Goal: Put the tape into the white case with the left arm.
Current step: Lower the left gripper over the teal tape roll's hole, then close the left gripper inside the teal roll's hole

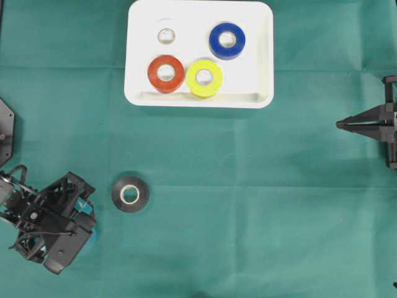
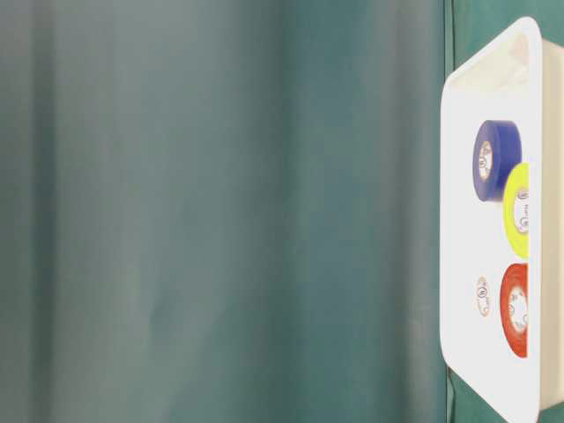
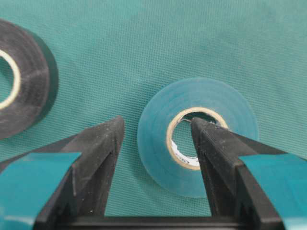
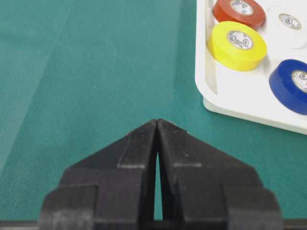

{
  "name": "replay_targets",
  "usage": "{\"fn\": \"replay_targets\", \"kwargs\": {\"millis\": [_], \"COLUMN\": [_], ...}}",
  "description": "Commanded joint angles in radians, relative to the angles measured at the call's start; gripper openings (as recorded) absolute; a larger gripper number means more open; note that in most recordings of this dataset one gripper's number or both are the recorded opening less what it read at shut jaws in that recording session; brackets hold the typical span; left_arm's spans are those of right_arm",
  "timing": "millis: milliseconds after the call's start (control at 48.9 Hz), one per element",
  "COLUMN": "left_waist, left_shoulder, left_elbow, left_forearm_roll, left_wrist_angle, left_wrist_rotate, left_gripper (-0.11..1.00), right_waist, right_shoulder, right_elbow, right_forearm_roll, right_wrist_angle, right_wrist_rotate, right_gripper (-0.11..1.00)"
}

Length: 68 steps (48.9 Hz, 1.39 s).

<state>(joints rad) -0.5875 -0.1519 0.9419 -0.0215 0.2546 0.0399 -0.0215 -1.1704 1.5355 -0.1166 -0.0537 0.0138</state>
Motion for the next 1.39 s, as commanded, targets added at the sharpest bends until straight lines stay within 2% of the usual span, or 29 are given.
{"fn": "replay_targets", "kwargs": {"millis": [0,266,655,757,880,1371], "left_waist": [-0.005,-0.005,-0.005,-0.005,-0.006,-0.006], "left_shoulder": [0.014,0.071,0.067,0.067,0.067,0.061], "left_elbow": [-0.018,-0.020,-0.026,-0.043,-0.064,-0.094], "left_forearm_roll": [-0.002,-0.002,-0.002,0.000,0.000,-0.002], "left_wrist_angle": [-0.005,-0.005,-0.003,0.032,0.104,0.114], "left_wrist_rotate": [-0.002,0.000,0.003,0.003,0.002,-0.005], "left_gripper": [0.58,0.58,0.58,0.51,0.22,0.22], "right_waist": [-0.003,-0.003,-0.005,-0.005,-0.005,-0.003], "right_shoulder": [0.008,0.008,0.008,0.008,0.008,0.008], "right_elbow": [-0.011,-0.011,-0.011,-0.009,-0.009,-0.009], "right_forearm_roll": [-0.002,-0.002,-0.002,-0.002,0.000,-0.002], "right_wrist_angle": [-0.011,-0.011,-0.011,-0.012,-0.011,-0.011], "right_wrist_rotate": [0.003,0.002,0.002,0.002,0.002,0.002], "right_gripper": [-0.10,-0.10,-0.10,-0.10,-0.10,-0.10]}}
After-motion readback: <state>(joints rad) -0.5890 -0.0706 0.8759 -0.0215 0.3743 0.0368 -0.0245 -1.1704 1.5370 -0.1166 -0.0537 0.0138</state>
